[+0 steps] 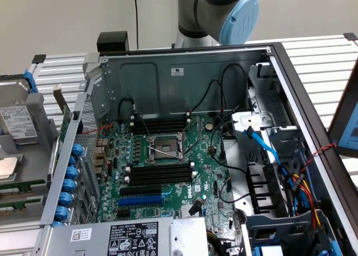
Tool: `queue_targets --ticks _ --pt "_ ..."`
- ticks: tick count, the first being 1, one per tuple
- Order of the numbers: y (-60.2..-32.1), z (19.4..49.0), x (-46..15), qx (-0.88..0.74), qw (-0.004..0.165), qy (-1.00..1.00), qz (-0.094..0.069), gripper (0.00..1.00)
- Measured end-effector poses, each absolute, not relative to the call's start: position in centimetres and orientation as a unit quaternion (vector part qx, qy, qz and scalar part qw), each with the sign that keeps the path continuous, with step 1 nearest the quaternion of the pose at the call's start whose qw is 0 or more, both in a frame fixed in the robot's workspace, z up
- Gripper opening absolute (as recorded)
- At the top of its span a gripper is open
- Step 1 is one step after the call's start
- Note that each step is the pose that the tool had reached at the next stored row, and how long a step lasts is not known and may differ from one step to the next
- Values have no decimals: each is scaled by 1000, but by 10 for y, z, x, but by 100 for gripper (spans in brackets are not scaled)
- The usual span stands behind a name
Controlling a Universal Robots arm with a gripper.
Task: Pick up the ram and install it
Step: 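Reach for the ram, then pick up the ram and move it above insertion slot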
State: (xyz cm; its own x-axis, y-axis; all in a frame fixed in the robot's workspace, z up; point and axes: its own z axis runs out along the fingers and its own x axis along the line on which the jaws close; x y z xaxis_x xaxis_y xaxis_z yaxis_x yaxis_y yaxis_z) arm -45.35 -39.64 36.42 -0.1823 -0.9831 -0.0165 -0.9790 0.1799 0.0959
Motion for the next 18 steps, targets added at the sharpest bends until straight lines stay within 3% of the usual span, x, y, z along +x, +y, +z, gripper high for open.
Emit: queue_targets --ticks 3,18 --pt "-396 363 -454 651 30 -757 -36 10" --pt "-396 363 -454 651 30 -757 -36 10"
